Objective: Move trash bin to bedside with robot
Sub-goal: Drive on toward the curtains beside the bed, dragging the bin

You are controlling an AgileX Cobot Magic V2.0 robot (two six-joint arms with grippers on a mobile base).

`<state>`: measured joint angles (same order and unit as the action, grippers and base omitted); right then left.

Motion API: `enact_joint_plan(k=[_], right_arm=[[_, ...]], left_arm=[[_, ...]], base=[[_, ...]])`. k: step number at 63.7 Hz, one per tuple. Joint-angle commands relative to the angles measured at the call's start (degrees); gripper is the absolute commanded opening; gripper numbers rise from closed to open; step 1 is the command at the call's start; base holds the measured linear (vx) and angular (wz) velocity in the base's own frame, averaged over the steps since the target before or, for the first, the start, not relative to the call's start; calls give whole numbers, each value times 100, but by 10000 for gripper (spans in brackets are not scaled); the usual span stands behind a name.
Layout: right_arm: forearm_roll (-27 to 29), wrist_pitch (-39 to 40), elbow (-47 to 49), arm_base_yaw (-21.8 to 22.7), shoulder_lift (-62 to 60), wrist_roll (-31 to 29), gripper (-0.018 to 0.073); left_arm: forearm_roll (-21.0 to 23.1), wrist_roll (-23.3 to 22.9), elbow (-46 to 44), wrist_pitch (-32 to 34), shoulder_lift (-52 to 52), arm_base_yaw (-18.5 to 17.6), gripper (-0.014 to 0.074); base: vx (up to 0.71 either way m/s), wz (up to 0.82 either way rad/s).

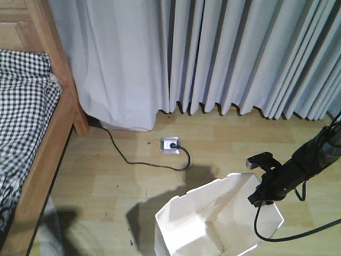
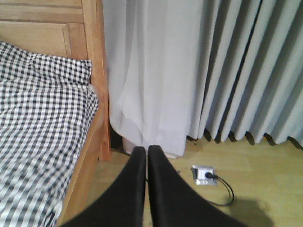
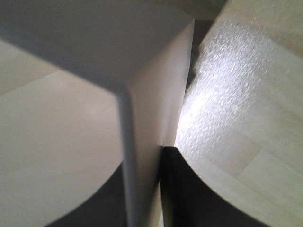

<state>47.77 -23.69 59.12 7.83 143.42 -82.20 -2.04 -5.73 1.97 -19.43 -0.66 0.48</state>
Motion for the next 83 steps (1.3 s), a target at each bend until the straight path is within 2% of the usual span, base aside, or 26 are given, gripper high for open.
enact_joint_plan(k=[1, 40, 83], right_arm=[[157, -871, 34, 14, -441, -21, -5], [157, -871, 34, 14, -441, -21, -5], [182, -899, 34, 14, -441, -21, -5]], left_arm=[[13, -25, 19, 418, 102, -4, -6], [13, -25, 19, 418, 102, -4, -6], [13, -25, 19, 418, 102, -4, -6]], base=[[28, -1], [23, -1], [4, 2]])
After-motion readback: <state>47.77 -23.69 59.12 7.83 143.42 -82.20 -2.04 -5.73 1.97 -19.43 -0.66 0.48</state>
